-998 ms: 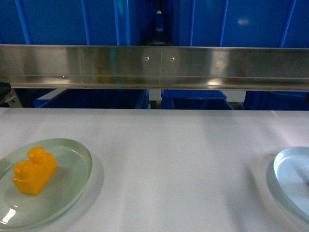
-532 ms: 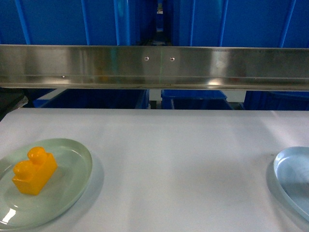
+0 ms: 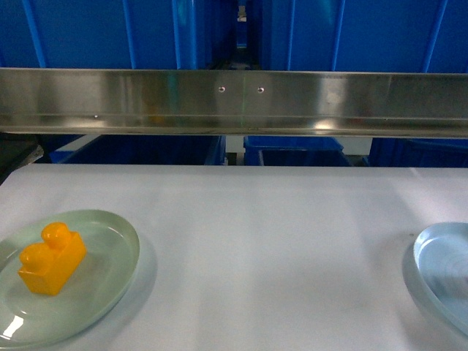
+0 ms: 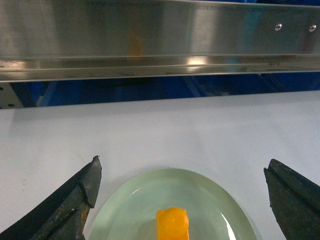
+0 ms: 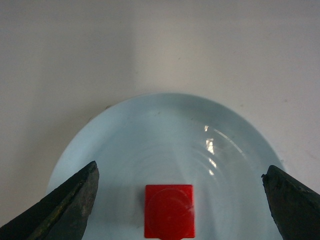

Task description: Sort and place red and yellow blocks in left bins

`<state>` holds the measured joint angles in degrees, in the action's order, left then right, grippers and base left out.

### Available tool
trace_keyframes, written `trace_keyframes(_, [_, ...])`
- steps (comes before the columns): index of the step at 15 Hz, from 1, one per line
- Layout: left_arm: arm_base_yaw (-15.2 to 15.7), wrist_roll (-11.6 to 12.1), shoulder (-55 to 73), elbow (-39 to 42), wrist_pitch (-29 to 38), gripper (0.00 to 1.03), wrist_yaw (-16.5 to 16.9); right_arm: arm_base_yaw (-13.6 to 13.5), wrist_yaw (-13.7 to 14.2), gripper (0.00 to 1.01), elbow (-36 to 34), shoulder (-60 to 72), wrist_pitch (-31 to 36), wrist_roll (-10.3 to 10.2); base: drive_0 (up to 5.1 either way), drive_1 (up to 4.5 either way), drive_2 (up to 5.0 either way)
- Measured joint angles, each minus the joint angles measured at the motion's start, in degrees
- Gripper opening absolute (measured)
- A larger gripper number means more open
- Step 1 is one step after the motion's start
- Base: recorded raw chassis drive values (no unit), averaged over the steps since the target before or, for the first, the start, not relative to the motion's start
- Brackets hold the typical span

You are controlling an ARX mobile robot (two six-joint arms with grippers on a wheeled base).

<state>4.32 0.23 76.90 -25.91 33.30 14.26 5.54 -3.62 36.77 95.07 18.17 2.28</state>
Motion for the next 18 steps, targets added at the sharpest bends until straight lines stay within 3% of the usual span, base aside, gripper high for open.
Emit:
trace_keyframes(2, [0.00, 0.00, 0.00, 0.00, 0.00, 0.98, 0.00, -0.79, -0.39, 0.98, -0.39, -0.24, -0.83, -0.77, 0.0, 0.00, 0.0])
trace_keyframes(18, [0.00, 0.00, 0.00, 0.00, 0.00, 0.98, 0.00, -2.62, 1.25, 0.98, -2.38, 4.98, 3.34, -1.09, 0.0, 0.00, 0.0])
